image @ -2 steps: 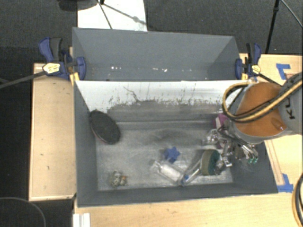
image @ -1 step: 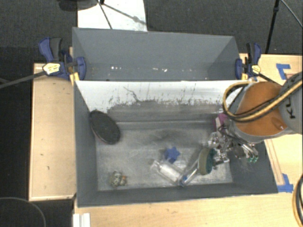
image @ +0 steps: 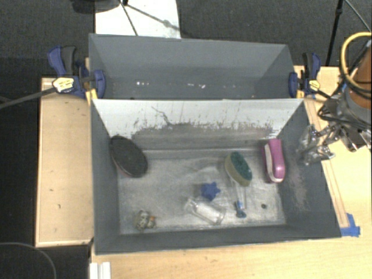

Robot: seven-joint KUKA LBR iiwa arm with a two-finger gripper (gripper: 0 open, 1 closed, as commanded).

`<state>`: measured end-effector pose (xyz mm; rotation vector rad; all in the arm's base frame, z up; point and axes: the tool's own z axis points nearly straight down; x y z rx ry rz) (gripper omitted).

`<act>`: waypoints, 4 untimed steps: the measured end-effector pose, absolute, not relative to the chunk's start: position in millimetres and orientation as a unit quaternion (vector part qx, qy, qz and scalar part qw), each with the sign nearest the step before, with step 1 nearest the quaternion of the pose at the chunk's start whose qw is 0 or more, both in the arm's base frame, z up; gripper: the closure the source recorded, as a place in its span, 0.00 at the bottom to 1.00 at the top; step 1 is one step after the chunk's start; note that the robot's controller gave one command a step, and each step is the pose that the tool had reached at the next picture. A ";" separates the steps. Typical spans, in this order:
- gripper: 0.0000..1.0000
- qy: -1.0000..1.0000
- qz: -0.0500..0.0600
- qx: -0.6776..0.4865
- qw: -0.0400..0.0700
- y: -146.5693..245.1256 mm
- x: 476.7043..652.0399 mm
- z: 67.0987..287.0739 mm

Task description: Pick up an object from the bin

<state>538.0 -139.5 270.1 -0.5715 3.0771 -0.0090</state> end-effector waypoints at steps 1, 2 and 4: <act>1.00 0.914 -0.001 -0.405 0.003 -125.1 582.5 257.5; 0.00 0.915 0.000 -0.403 0.003 -125.5 582.2 257.7; 0.00 0.899 -0.007 -0.438 0.015 -31.5 565.4 89.8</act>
Offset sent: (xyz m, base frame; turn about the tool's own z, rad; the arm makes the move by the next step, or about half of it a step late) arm 0.0433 0.0137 -0.0131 -0.4683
